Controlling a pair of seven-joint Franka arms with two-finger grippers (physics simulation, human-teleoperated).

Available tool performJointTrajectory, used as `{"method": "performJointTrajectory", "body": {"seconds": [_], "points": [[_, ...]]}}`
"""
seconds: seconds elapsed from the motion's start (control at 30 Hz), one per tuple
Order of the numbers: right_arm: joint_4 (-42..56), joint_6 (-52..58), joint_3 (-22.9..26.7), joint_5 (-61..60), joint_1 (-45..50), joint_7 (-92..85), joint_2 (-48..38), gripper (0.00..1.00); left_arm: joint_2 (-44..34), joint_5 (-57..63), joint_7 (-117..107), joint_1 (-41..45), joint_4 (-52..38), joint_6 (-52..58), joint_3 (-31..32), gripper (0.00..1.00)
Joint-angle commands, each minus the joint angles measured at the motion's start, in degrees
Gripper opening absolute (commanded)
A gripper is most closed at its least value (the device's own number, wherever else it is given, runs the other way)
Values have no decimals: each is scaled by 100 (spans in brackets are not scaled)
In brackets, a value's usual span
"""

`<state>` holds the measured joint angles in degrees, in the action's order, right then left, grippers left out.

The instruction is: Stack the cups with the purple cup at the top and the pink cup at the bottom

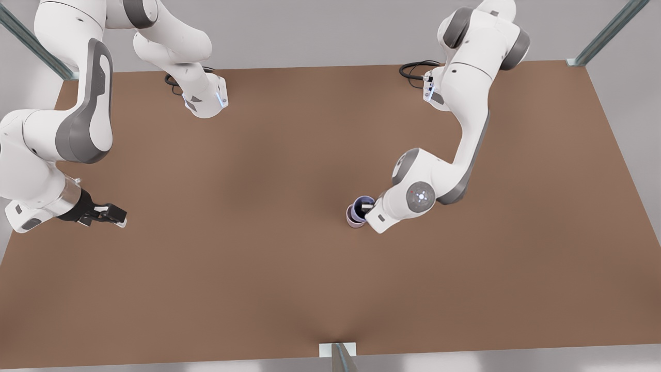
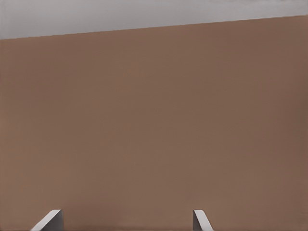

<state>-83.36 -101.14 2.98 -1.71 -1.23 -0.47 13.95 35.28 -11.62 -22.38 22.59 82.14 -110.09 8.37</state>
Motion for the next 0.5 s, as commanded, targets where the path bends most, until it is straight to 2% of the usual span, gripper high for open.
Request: {"method": "performJointTrajectory", "body": {"seconds": [0.0,0.23,0.27,0.3,0.33,0.47], "points": [[4,-3,1,-5,0,-577,-6,100,67,-7,-1111,0,4,14,-2,21],[4,-3,1,-5,0,-577,2,100,207,-25,-1129,106,4,-48,-2,21],[4,-3,1,-5,0,-577,2,100,225,-25,-1067,106,-5,-48,-2,32],[4,-11,1,-5,0,-577,2,100,242,-7,-1023,106,-5,-48,-2,76],[4,-11,1,-5,0,-577,2,100,243,2,-1023,106,-5,-57,-2,84],[4,-11,1,-5,0,-577,-6,100,251,19,-1023,97,-5,-48,-2,85]]}}
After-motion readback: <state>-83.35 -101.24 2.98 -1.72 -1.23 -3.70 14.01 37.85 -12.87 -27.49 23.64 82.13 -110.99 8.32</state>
